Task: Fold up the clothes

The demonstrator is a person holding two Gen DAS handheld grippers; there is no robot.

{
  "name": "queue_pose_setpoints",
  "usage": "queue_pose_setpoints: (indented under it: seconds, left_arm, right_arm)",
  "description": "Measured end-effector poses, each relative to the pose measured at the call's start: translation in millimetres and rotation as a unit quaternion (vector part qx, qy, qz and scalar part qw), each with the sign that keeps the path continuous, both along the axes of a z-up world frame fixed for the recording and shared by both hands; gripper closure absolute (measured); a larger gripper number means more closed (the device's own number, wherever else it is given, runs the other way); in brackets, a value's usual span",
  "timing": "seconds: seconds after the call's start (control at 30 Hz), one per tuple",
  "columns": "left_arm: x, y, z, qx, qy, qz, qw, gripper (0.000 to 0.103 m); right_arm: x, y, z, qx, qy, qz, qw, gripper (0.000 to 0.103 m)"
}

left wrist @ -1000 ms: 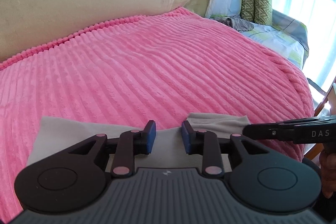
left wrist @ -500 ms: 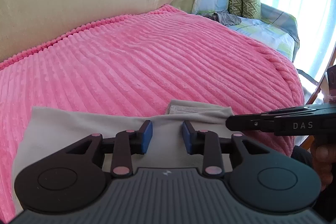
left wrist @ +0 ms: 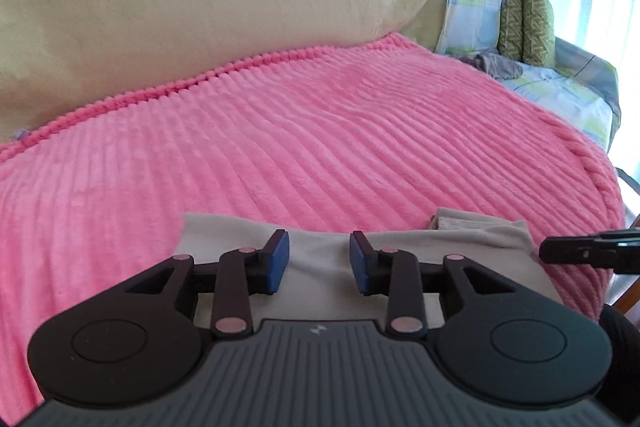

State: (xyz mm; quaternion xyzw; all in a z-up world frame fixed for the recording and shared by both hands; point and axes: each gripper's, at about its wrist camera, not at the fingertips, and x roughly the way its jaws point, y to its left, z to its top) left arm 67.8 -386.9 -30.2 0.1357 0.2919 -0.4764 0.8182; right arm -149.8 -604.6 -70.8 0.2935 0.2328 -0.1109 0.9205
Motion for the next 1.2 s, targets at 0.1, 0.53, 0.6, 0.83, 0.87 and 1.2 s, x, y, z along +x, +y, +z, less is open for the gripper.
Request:
queue_pose_setpoints:
  seconds: [0.1, 0.53, 0.6, 0.83, 0.87, 1.2]
  left_arm:
    - [-18.7, 15.2, -0.1, -0.003, 0.012, -0.023, 0.9996, 0.063]
    - [-26.0, 92.9, -16.9, 0.045, 0.002, 0.048, 0.9978, 0.059]
    - [-22.8, 107.6, -9.7, 0.034, 0.004, 0.067, 0.9971, 0.061]
    - [-38.0, 101.0, -4.8, 0.008, -0.006, 0.038, 0.9992, 0.06]
    - [-39.0, 95.7, -7.8, 0.014, -0.011, 0.035, 0.9992, 0.06]
    - [-38.2, 92.5, -13.0, 0.03, -0.013, 0.036, 0.9988, 0.059]
  right_arm:
    - [-6.4, 12.5, 12.3, -0.011, -0.011, 0.026, 1.0, 0.092]
    - [-20.2, 77.1, 8.5, -0.126, 0.072, 0.163, 0.976, 0.091]
    - [-28.6, 71.8, 12.0, -0.115, 0.083, 0.14, 0.98, 0.089]
    - [-13.2, 79.3, 36.6, -0.132, 0.028, 0.142, 0.981, 0.087]
    - [-6.6, 79.3, 35.2, -0.134, 0.023, 0.148, 0.98, 0.086]
    - [-4.6, 24.0, 23.3, -0.101, 0.025, 0.081, 0.991, 0.085]
